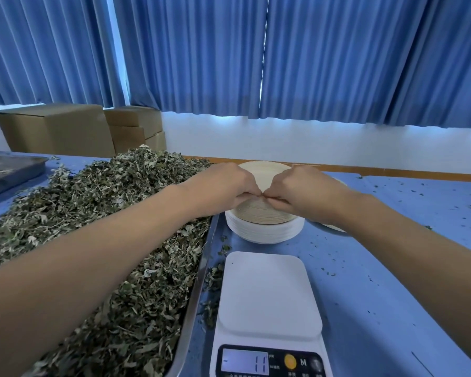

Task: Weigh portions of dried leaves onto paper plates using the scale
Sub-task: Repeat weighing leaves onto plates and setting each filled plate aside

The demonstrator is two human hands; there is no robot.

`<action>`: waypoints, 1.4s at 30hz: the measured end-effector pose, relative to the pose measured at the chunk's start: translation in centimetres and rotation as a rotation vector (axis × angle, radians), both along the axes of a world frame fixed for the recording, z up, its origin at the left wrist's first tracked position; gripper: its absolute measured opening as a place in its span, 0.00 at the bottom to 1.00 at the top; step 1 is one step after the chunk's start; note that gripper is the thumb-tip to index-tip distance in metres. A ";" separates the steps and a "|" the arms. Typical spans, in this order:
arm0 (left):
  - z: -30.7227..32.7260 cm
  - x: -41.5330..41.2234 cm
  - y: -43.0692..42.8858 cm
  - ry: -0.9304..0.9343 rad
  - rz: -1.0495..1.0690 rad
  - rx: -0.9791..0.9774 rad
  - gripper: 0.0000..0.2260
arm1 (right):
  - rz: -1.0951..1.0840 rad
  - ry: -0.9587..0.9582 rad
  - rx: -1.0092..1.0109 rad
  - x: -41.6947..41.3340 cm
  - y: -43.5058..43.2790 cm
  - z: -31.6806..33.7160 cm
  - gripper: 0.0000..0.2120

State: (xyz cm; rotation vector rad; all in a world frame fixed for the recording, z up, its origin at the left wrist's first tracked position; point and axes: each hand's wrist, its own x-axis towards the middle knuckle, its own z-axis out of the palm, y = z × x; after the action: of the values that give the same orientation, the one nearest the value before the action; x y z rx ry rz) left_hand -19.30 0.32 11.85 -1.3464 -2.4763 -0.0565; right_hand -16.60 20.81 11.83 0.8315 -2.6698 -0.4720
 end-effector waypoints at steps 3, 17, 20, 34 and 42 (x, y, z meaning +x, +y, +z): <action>0.3 0.3 0.1 0.066 -0.019 -0.028 0.12 | 0.025 0.113 0.106 0.4 -0.4 0.2 0.22; 0.0 3.9 -1.5 0.380 -0.117 0.295 0.09 | 0.154 0.383 -0.329 6.0 0.6 0.2 0.09; -1.5 6.4 -3.1 0.321 -0.092 0.474 0.16 | 0.242 0.455 -0.389 10.0 0.2 -1.9 0.13; -7.3 8.2 -8.9 -0.053 0.594 0.050 0.14 | 0.122 0.099 -0.369 19.2 1.6 -9.1 0.36; -8.0 7.8 -8.8 -0.097 0.615 -0.063 0.21 | -0.248 0.070 -1.041 13.1 4.0 -9.0 0.18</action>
State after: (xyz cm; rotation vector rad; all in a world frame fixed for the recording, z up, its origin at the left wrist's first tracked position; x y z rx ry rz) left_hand -11.50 -8.47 3.89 -0.5611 -2.8800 0.1012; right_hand -3.48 24.77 2.81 0.1561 -2.4336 0.7812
